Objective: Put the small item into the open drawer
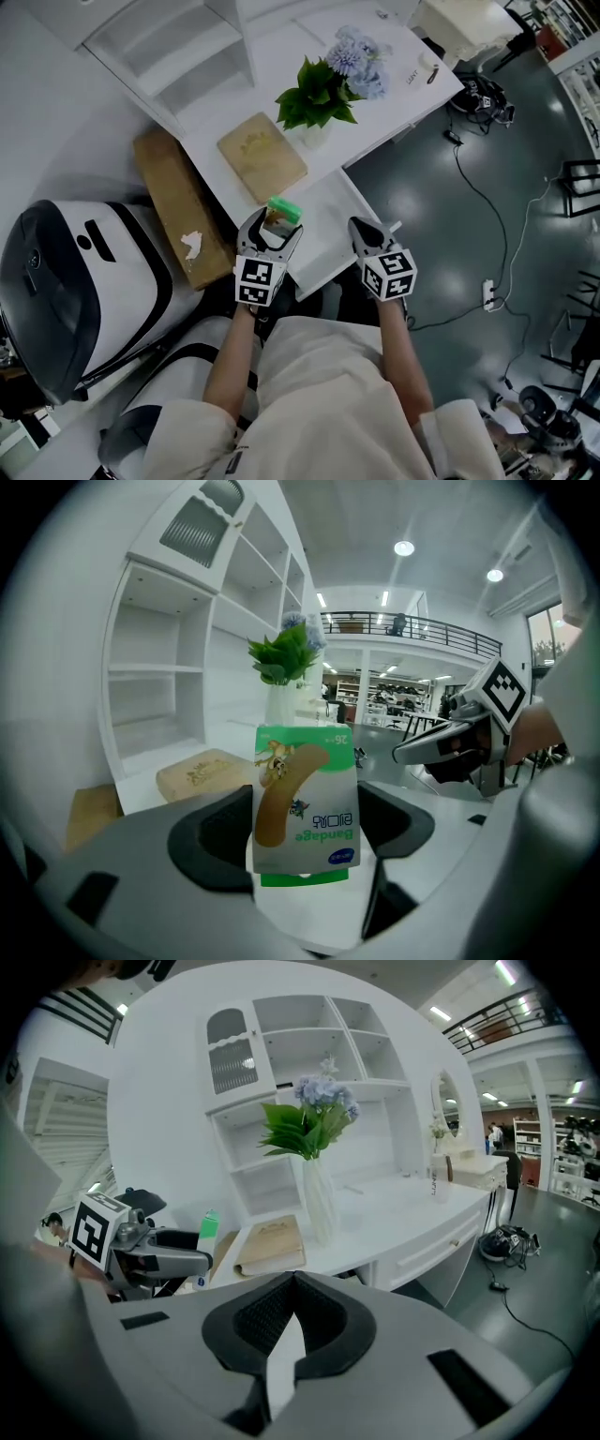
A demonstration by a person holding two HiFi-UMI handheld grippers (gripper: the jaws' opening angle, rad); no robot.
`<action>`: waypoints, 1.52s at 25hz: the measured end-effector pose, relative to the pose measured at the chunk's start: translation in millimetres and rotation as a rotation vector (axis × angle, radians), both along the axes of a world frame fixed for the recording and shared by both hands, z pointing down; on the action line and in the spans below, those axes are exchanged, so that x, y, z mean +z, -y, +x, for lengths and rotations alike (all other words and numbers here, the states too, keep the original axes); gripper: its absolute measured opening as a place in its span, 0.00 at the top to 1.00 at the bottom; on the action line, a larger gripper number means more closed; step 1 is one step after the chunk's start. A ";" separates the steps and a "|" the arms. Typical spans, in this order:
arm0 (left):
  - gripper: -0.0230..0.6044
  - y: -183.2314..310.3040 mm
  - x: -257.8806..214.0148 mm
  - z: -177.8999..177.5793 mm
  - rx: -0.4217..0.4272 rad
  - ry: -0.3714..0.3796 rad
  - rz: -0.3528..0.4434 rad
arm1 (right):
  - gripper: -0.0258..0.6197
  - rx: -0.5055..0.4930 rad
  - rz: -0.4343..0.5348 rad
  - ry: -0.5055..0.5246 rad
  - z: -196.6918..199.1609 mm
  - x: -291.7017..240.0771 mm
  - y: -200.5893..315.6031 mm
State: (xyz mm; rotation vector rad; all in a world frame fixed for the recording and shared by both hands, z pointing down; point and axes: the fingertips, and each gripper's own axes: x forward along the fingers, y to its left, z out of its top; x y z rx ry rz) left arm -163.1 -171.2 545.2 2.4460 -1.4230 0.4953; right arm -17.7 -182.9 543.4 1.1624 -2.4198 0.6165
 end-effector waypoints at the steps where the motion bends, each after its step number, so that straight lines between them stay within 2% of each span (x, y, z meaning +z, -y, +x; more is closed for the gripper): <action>1: 0.39 1.3 3.5 3.5 0.015 -0.001 -0.007 | 0.92 0.003 -0.005 -0.005 1.9 2.8 -0.1; 9: 0.39 5.6 38.2 35.4 0.140 0.009 -0.062 | 0.92 0.040 -0.059 -0.024 17.1 23.8 -6.7; 19: 0.39 6.2 83.5 68.5 0.260 0.057 -0.127 | 0.92 0.092 -0.117 0.014 22.3 43.1 -8.1; 28: 0.39 -1.2 143.2 97.7 0.335 0.091 -0.235 | 0.92 0.081 -0.157 -0.001 22.2 56.1 -17.8; 38: 0.39 1.4 177.9 110.0 0.388 0.132 -0.296 | 0.92 0.095 -0.211 0.003 30.1 76.3 -33.0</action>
